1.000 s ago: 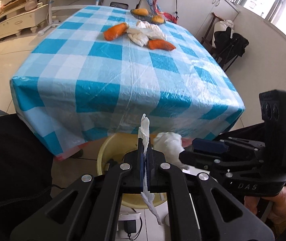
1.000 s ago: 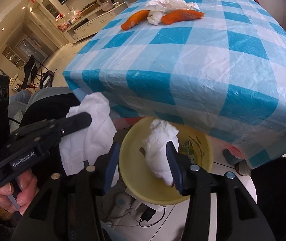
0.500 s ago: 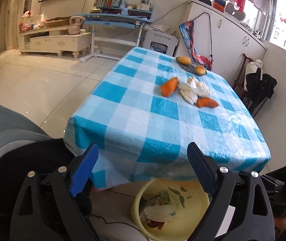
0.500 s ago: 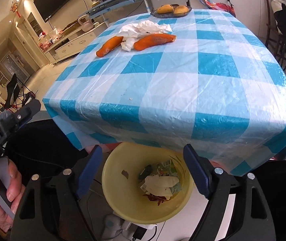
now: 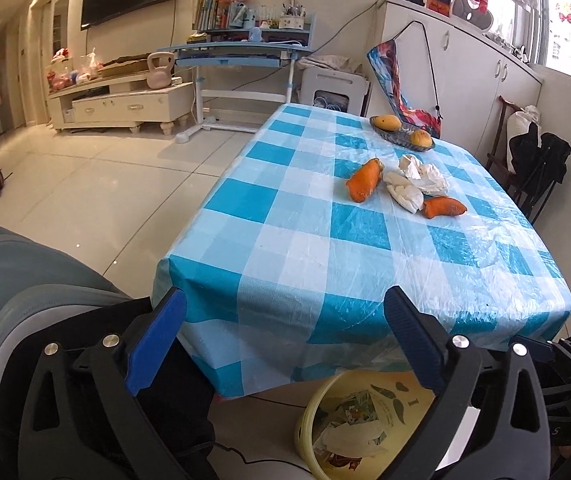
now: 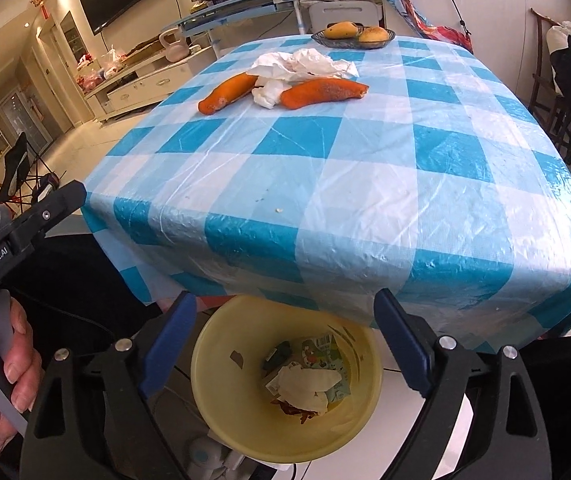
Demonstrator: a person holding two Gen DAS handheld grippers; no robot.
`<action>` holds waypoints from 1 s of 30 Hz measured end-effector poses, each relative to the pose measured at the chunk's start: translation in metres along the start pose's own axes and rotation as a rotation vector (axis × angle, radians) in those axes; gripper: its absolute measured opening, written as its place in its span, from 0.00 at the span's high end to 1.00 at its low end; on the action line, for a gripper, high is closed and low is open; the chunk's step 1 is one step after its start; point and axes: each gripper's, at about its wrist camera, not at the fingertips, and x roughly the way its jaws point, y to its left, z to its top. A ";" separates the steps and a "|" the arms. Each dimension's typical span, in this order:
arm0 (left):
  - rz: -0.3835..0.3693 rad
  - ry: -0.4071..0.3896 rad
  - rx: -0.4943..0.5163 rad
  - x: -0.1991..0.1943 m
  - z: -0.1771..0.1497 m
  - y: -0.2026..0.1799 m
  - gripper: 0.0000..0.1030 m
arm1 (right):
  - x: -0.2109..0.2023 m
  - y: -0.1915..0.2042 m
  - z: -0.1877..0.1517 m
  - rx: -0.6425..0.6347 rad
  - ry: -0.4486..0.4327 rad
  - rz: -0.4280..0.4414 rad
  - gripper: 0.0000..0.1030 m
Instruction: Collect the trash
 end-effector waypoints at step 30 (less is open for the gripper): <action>0.003 0.026 0.010 0.006 -0.004 -0.003 0.07 | -0.002 0.004 -0.003 -0.022 -0.010 -0.007 0.15</action>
